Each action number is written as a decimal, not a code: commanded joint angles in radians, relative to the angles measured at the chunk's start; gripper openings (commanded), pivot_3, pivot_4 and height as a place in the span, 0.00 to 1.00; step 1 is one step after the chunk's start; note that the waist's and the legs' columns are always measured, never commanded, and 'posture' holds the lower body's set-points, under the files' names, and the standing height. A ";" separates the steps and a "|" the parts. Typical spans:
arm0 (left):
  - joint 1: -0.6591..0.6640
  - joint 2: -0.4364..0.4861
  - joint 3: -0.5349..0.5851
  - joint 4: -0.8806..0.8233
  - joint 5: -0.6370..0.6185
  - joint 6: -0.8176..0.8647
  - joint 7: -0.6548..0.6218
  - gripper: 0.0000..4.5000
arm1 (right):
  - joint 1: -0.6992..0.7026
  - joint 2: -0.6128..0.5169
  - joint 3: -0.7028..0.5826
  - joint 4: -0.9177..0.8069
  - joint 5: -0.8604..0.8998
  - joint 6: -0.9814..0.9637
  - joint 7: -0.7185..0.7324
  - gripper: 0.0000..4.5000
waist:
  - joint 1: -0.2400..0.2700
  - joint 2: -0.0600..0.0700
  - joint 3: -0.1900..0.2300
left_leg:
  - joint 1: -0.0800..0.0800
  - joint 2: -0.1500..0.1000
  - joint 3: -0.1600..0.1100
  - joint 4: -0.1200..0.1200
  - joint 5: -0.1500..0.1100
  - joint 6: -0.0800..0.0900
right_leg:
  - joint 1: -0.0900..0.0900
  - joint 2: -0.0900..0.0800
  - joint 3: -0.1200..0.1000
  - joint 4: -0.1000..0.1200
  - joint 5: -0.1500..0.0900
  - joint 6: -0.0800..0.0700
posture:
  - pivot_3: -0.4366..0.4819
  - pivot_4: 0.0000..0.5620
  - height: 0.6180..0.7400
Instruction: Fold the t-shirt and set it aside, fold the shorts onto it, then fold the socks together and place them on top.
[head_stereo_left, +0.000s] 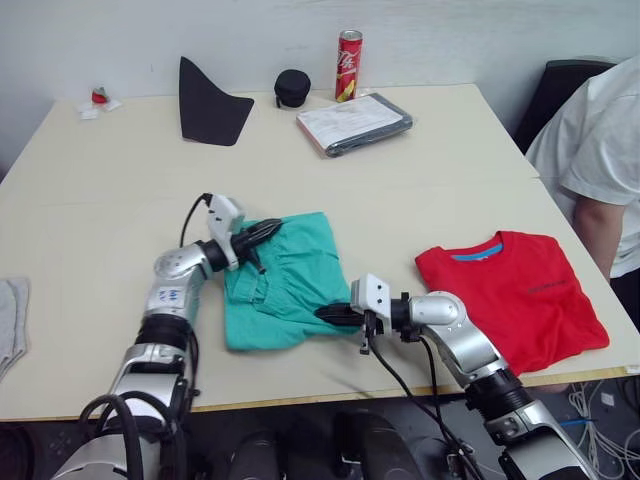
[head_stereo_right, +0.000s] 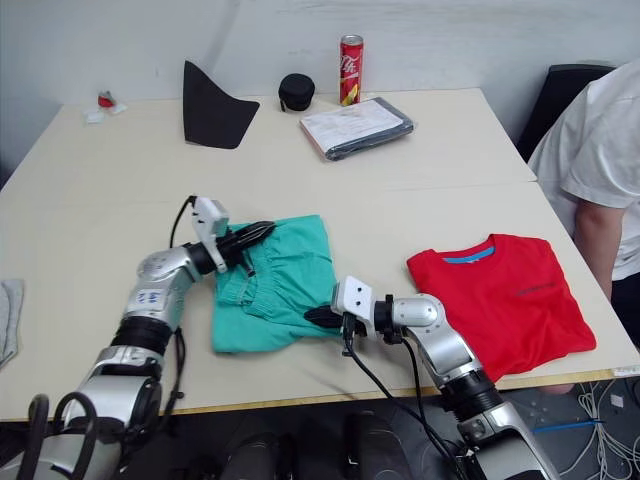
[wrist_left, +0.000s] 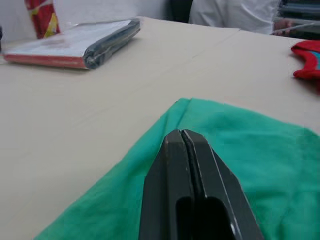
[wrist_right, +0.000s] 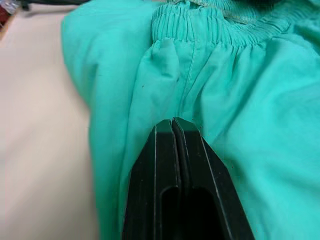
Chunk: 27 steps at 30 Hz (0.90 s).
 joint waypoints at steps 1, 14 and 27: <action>0.091 0.008 -0.024 -0.164 -0.024 0.010 -0.074 0.00 | -0.115 0.051 -0.075 0.037 0.049 0.026 -0.047 0.01 | -0.001 0.001 0.001 | 0.000 0.000 0.000 0.000 0.000 0.000 | 0.000 0.000 0.001 0.000 0.000 0.000 | 0.48 0.27 1.00; 0.265 0.021 -0.015 -0.100 0.082 -0.059 0.091 0.00 | -0.293 0.142 -0.214 0.621 -0.081 -0.282 -0.370 0.01 | 0.007 0.001 0.001 | 0.002 -0.001 0.000 0.001 0.000 0.002 | 0.003 -0.003 0.001 0.001 0.000 0.000 | 0.48 0.27 1.00; 0.281 0.081 0.041 -0.247 -0.069 -0.042 -0.113 0.00 | -0.239 -0.119 -0.218 0.070 0.326 0.874 -0.119 0.52 | -0.011 0.005 0.004 | 0.000 0.000 -0.002 -0.001 0.000 0.001 | 0.000 -0.002 -0.001 0.000 0.000 -0.001 | 0.48 0.27 1.00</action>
